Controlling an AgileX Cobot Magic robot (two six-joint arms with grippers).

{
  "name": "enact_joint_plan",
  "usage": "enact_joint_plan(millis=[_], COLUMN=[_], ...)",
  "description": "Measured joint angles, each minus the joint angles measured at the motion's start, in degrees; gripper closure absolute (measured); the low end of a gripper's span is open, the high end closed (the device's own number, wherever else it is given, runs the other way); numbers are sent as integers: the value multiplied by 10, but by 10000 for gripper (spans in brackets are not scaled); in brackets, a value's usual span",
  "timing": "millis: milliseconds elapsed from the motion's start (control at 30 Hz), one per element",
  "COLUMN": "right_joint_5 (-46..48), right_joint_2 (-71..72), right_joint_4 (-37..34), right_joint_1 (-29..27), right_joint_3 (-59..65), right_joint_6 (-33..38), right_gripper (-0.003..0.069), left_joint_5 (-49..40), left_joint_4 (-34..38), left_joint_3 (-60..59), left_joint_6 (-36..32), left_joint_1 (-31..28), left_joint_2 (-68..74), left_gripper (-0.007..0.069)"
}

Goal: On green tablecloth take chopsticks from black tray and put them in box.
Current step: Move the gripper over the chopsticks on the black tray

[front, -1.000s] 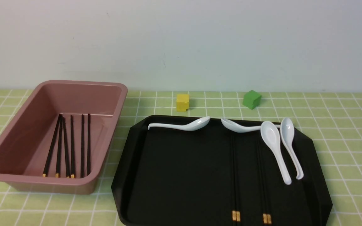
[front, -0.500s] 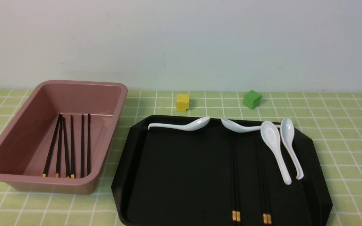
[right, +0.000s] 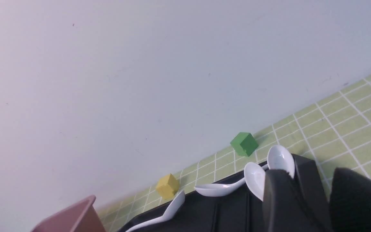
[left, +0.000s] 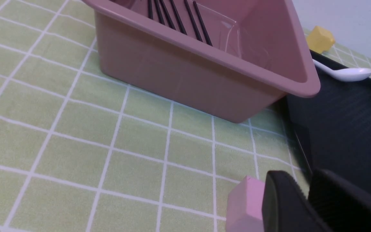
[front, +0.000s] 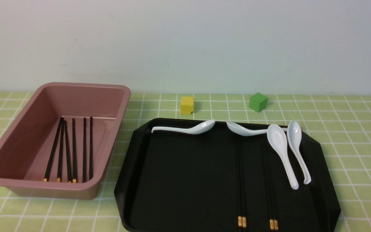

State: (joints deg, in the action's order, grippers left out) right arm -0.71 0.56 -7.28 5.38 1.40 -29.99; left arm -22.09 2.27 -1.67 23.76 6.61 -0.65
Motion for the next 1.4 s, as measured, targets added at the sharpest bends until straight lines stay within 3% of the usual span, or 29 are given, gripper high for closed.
enact_joint_plan(millis=[167,333,467,600,733,800,833,867,933,1000,1133,1233,1300,1400], right_joint_5=[-8,-74,-137,-122,67,248,292,320,463,515,511,471,453,435], right_joint_2=[0,0,-24,-98,-239,-340,-367,-394,-501,-586,-710,-777,-813,-866], right_joint_4=[-23,-25,-10,-9,-8,-8,-9,-10,-19,-45,-125,-177,-182,-146], right_joint_1=[0,0,-1,-1,-1,-1,-1,-1,-1,6,52,112,150,203], right_joint_3=[0,-4,-71,-166,-312,-377,-395,-403,-438,-452,-458,-467,-483,-528], right_joint_6=[-49,-97,-46,44,150,175,178,180,190,224,324,353,347,271], right_gripper=[419,419,419,431,550,636,657,663,670,667,661,659,659,659], left_joint_5=[0,0,0,0,0,0,0,0,0,0,0,0,0,0], left_joint_4=[0,0,0,0,0,0,0,0,0,0,0,0,0,0], left_joint_3=[0,0,0,0,0,0,0,0,0,0,0,0,0,0], left_joint_6=[0,0,0,0,0,0,0,0,0,0,0,0,0,0], left_joint_1=[0,0,0,0,0,0,0,0,0,0,0,0,0,0], left_joint_2=[0,0,0,0,0,0,0,0,0,0,0,0,0,0], left_gripper=[476,469,464,460,459,459,459,459,459,459,459,458,454,451])
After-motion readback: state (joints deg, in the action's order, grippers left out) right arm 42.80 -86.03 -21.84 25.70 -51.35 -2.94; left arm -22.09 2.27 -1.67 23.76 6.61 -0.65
